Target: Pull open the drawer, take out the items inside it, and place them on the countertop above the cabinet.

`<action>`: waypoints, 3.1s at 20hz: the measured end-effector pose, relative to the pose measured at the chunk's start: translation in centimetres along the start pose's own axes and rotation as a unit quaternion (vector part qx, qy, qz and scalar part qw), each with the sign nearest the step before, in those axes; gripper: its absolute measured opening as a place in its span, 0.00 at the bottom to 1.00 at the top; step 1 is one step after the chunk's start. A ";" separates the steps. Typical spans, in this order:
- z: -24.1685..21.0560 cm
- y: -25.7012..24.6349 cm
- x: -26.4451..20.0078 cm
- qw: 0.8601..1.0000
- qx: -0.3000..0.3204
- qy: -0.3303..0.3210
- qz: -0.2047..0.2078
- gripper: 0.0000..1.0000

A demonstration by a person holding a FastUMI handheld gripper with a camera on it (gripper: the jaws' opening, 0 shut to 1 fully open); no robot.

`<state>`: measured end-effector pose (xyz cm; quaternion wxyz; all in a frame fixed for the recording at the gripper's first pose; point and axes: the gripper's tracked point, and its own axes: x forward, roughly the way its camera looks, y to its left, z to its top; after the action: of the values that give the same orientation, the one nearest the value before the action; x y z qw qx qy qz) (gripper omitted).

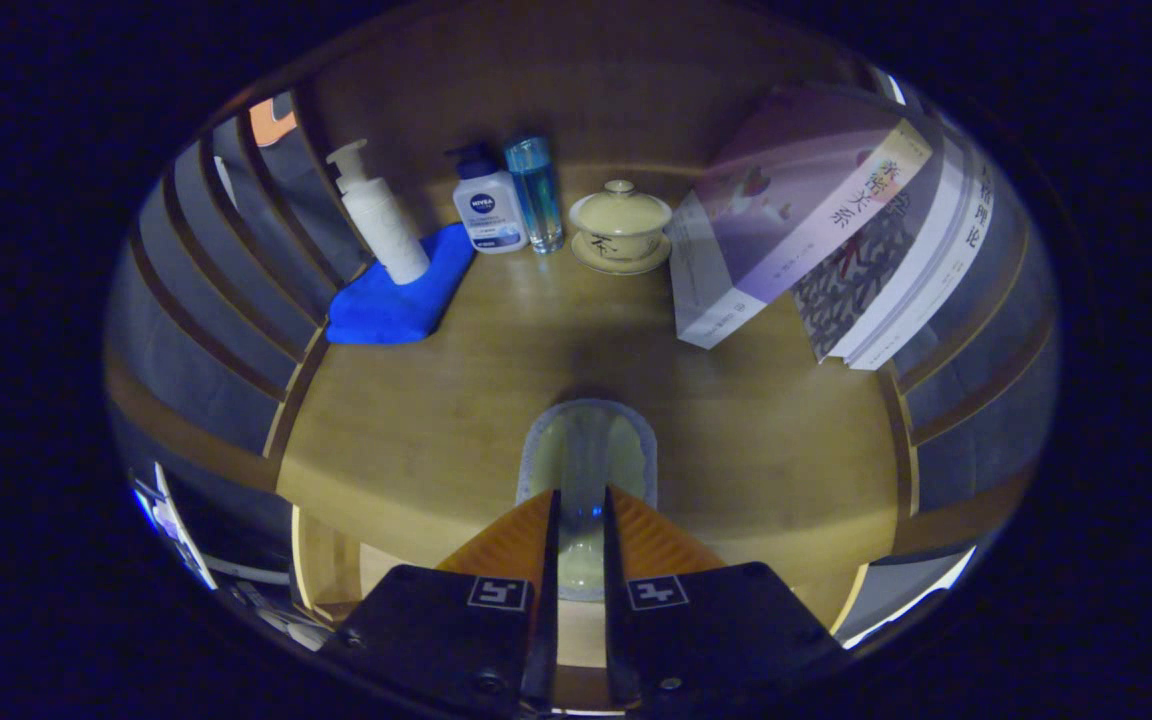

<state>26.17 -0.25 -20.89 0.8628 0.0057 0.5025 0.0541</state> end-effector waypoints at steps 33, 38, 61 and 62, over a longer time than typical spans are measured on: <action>-9.6 2.4 -20.4 0.908 -0.031 -0.418 -0.006 1.00; -14.9 2.3 -20.2 0.888 -0.024 -0.458 -0.023 1.00; -28.7 1.5 -2.6 0.915 0.002 -0.398 -0.058 1.00; -28.6 1.3 -2.3 0.917 0.007 -0.395 -0.059 1.00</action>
<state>0.15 -0.44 -32.98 0.9927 0.0028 0.1203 -0.0066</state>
